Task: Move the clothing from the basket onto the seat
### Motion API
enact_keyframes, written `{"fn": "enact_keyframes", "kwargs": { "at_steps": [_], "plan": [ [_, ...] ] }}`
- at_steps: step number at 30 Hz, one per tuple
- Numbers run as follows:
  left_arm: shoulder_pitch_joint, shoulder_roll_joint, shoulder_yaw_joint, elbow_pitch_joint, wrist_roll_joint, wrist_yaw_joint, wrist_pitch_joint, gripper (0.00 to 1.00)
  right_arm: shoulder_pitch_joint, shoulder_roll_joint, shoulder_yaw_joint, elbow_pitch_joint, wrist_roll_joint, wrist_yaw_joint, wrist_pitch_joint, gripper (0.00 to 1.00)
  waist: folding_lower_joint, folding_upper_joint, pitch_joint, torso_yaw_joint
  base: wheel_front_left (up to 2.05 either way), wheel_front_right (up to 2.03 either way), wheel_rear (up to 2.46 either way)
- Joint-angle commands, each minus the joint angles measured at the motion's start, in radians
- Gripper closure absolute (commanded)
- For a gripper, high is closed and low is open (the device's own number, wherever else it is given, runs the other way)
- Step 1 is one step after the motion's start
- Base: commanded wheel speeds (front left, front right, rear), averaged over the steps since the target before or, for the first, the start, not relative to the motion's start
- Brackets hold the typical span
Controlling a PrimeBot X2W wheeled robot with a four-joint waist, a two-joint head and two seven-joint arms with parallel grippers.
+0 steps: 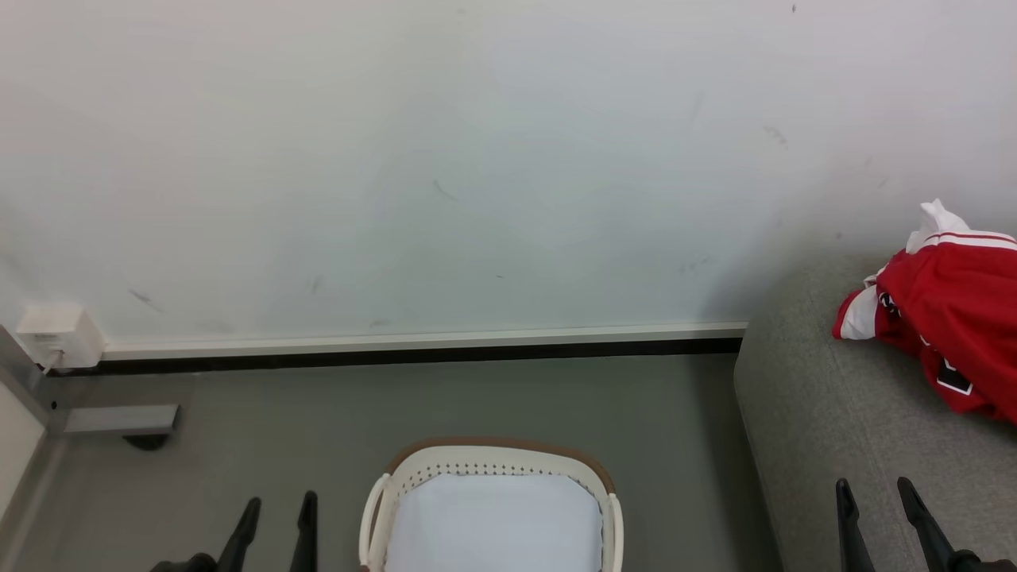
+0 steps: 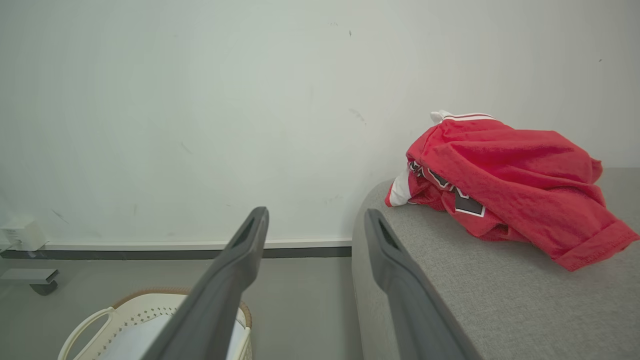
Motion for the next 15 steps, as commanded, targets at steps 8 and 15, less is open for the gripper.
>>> {"fn": "enact_keyframes", "kwargs": {
  "at_steps": [8, 15],
  "plan": [
    [0.015, 0.003, -0.010, 0.011, -0.002, -0.003, 0.000, 0.00, 0.023, -0.003, 0.001, 0.010, 0.013, -0.003, 0.001, 0.00, 0.0001, 0.0000, -0.016, -0.017, 0.00, 0.00, 0.00],
    [0.010, 0.003, -0.017, 0.013, -0.010, -0.003, 0.000, 0.00, 0.024, -0.003, 0.008, 0.019, 0.014, -0.003, 0.001, 0.00, 0.0001, 0.0000, -0.018, -0.025, 0.00, 0.00, 0.00]
  ]
}}
